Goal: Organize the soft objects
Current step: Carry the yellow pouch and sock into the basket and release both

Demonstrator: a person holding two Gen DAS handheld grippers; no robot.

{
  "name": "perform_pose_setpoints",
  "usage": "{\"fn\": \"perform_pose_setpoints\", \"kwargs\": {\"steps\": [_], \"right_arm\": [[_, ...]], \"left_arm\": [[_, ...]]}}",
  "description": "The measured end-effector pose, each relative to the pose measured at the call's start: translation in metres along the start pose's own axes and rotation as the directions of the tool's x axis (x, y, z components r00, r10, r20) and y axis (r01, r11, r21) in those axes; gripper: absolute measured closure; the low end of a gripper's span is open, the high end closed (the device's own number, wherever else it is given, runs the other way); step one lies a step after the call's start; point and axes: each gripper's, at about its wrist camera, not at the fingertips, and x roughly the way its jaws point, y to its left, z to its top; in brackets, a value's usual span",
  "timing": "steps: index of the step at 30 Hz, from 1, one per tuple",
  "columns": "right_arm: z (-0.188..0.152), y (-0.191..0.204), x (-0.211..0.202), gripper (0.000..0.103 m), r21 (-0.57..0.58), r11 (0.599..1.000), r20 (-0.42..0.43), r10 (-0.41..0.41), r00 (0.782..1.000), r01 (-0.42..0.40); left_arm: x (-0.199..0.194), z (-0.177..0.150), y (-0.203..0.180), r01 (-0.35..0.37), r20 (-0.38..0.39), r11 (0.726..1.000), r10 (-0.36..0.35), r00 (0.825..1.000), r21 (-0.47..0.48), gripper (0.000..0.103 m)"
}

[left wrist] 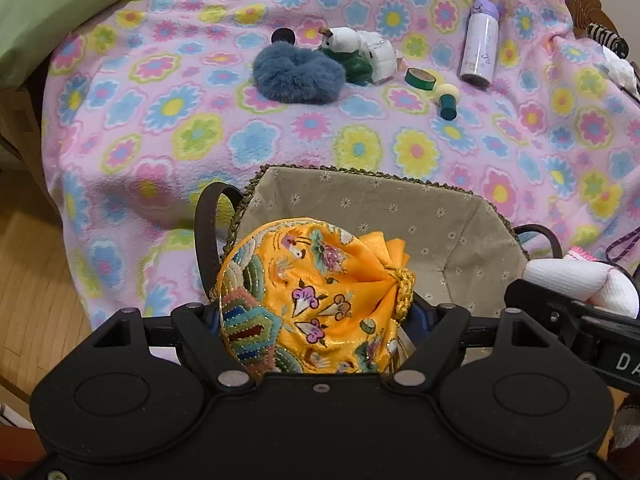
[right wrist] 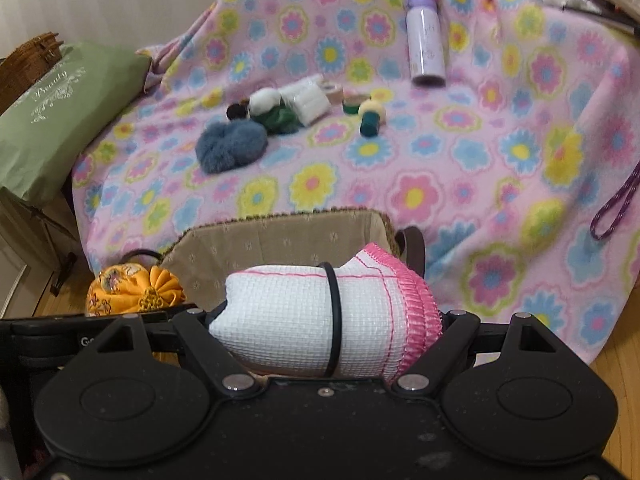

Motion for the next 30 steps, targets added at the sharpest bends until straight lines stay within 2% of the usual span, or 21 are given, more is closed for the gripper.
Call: {"fn": "perform_pose_setpoints", "kwargs": {"steps": [10,30], "right_arm": [[0.0017,0.0004,0.0048,0.02,-0.013,1.0,-0.036,-0.001,0.999,0.001],[0.0028,0.0001,0.0005,0.019,-0.018,1.0,-0.009,0.01,1.0,-0.01]], "left_arm": [[0.0014,0.0014,0.0032,0.007,-0.012,1.0,-0.007,1.0,-0.004,0.029],[-0.0024,0.0029,0.0038,0.04,0.005,0.999,-0.04,0.999,-0.032,0.022]]}}
